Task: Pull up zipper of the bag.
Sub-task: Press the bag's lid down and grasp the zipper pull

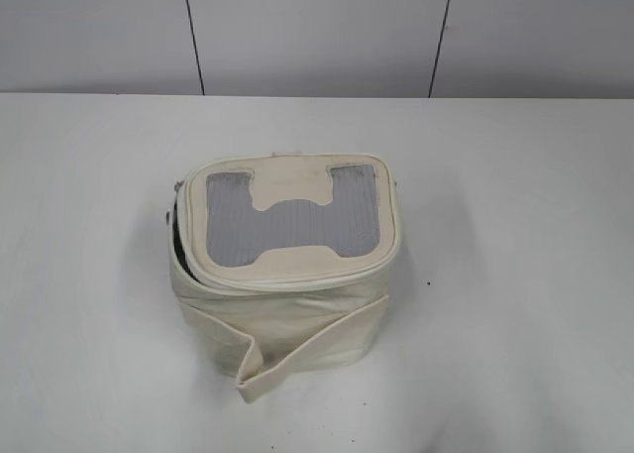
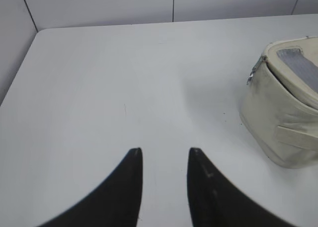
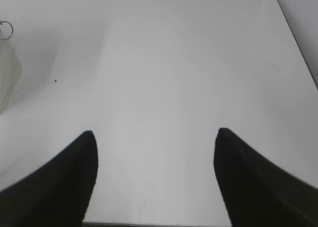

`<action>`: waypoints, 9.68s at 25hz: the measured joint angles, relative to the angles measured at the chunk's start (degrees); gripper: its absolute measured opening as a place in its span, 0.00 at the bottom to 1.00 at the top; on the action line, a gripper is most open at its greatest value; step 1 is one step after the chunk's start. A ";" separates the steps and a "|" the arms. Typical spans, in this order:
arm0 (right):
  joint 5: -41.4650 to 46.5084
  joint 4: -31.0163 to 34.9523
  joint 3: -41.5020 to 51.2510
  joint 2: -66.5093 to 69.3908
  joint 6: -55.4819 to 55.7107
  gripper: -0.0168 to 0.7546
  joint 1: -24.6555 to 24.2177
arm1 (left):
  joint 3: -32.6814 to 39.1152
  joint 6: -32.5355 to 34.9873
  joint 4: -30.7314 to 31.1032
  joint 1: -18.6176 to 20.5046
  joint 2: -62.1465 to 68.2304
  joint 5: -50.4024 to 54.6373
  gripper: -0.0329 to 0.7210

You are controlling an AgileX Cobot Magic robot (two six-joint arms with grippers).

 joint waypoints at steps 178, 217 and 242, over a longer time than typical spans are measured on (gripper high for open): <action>8.99 27.68 -86.70 117.73 -43.42 0.76 24.79 | -23.73 24.22 -24.26 -13.12 84.85 -14.00 0.51; 9.35 28.61 -92.95 129.78 -42.23 0.61 29.55 | -30.34 25.52 -23.52 -13.07 90.96 -4.85 0.59; 10.19 29.86 -92.95 133.09 -44.28 0.08 30.88 | -30.34 25.52 -23.72 -13.07 90.96 -9.08 0.59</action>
